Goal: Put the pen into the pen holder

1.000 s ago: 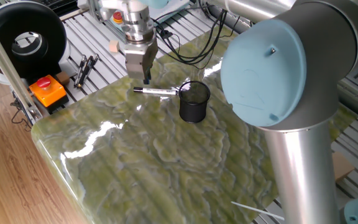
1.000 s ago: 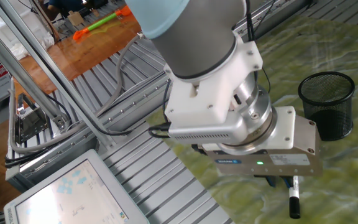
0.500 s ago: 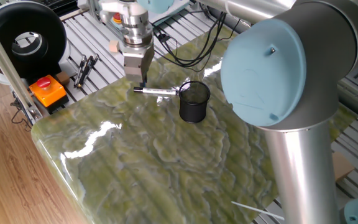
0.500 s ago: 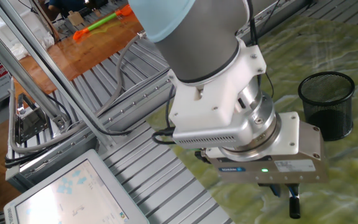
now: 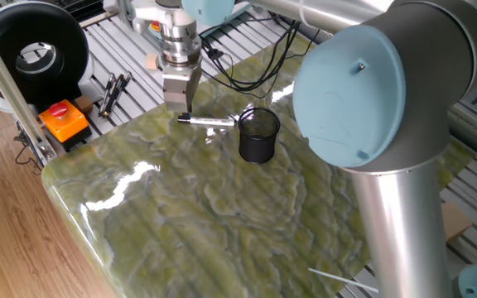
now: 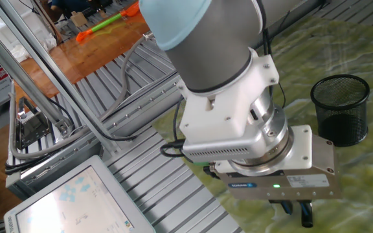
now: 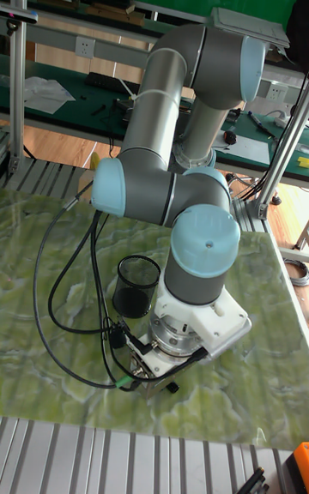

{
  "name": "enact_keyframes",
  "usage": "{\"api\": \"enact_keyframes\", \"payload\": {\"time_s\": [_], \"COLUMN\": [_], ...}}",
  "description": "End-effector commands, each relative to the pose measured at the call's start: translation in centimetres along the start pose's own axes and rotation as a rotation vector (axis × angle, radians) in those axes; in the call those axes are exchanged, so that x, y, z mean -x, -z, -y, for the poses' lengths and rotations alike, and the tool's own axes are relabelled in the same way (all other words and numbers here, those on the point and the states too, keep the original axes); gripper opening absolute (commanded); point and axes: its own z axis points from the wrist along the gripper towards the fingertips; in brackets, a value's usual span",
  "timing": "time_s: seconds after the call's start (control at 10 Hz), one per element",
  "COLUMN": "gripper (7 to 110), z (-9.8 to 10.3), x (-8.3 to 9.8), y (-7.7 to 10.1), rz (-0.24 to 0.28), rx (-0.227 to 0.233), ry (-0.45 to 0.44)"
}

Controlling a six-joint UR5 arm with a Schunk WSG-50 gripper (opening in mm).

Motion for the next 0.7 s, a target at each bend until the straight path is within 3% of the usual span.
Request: {"api": "enact_keyframes", "payload": {"time_s": [0.0, 0.6], "gripper": [22, 22], "z": [-0.3, -1.4], "x": [-0.3, -0.3], "y": [-0.1, 0.9], "rz": [-0.005, 0.014], "rx": [0.012, 0.036], "ry": [0.020, 0.029]}}
